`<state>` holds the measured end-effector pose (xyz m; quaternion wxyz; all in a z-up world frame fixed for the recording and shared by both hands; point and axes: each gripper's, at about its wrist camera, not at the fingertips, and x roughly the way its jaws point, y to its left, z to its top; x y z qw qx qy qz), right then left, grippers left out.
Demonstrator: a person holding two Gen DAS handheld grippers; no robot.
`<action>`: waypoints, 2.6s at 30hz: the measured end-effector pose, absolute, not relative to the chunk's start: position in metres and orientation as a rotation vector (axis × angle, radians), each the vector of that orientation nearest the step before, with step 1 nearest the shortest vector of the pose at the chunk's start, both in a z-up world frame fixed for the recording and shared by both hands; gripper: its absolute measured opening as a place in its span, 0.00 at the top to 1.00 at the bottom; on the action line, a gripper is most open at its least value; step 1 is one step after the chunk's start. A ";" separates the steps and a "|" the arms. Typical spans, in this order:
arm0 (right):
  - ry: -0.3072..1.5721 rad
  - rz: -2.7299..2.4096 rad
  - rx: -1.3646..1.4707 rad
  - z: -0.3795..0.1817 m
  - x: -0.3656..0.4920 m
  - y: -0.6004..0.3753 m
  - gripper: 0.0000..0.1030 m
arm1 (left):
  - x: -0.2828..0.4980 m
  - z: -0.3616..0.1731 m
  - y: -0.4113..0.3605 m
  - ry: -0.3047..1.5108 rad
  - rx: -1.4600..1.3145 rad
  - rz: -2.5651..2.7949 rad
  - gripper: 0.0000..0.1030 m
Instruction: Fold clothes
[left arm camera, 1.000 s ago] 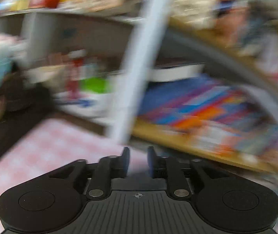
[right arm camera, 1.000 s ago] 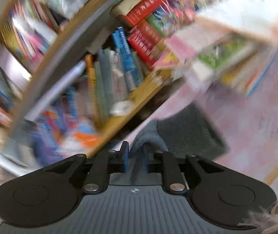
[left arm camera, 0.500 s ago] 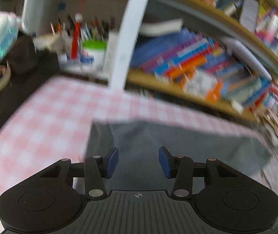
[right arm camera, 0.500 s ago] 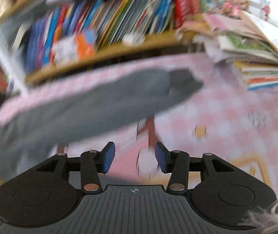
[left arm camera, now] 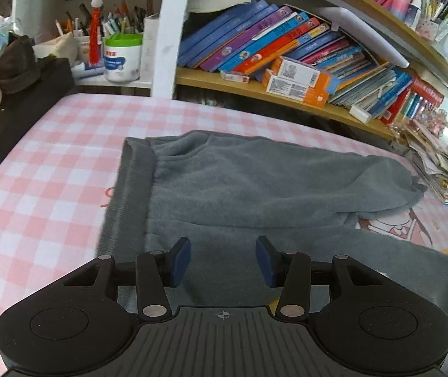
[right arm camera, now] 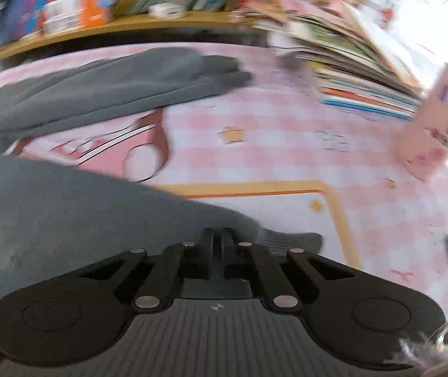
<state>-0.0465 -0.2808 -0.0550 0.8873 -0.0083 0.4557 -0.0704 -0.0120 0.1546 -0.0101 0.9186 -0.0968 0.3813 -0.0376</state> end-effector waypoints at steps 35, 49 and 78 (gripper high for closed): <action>0.936 0.019 -0.051 -0.053 -0.068 -0.201 0.72 | -0.032 -0.020 0.187 0.801 -0.164 0.065 0.38; 0.982 -0.014 -0.045 -0.059 -0.077 -0.165 0.66 | -0.029 -0.029 0.209 0.850 -0.147 0.037 0.42; 0.977 -0.196 0.133 -0.044 -0.092 -0.192 0.71 | -0.037 0.002 0.268 0.740 -0.217 -0.106 0.81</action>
